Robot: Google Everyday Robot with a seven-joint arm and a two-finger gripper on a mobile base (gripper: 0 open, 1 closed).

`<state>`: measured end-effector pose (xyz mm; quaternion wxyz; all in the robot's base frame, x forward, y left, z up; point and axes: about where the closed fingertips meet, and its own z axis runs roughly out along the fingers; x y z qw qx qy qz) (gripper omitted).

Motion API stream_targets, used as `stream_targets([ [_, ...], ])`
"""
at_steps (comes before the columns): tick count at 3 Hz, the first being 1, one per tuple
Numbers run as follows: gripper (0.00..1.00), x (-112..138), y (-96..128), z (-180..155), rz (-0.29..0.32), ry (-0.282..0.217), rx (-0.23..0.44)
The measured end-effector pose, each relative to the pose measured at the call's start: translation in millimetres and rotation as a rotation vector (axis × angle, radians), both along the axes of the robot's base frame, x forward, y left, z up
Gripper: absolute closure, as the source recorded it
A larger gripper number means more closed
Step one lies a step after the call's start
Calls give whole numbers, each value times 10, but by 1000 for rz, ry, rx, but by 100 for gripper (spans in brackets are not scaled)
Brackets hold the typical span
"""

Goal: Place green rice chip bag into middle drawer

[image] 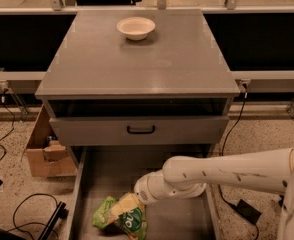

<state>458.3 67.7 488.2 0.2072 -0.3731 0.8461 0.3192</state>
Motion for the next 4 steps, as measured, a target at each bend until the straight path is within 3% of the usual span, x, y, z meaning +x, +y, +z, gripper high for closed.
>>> stream_targets([
  [1, 0, -21, -117, 208, 20, 1, -30],
  [4, 0, 101, -1195, 1472, 25, 84, -188],
])
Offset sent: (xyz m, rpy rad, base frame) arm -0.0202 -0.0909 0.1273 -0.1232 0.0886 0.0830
